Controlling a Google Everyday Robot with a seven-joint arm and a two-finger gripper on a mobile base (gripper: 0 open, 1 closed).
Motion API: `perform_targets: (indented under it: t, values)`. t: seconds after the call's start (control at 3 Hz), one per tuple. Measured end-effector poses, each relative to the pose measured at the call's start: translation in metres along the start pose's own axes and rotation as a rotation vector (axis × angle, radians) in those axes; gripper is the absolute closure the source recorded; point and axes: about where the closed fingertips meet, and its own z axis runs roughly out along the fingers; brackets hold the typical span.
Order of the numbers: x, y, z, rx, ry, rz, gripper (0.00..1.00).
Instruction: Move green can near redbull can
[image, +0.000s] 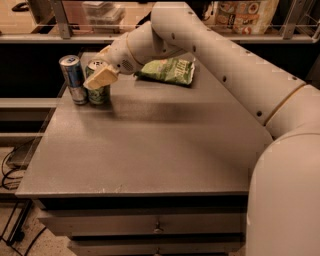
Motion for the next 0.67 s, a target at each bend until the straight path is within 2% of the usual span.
perform_targets:
  t: [0.33,0.67]
  values:
    - [-0.0004,0.0011,0.0025,-0.004,-0.001,0.000,0.00]
    - [-0.0004,0.0012,0.0026,-0.004,-0.001,0.000,0.00]
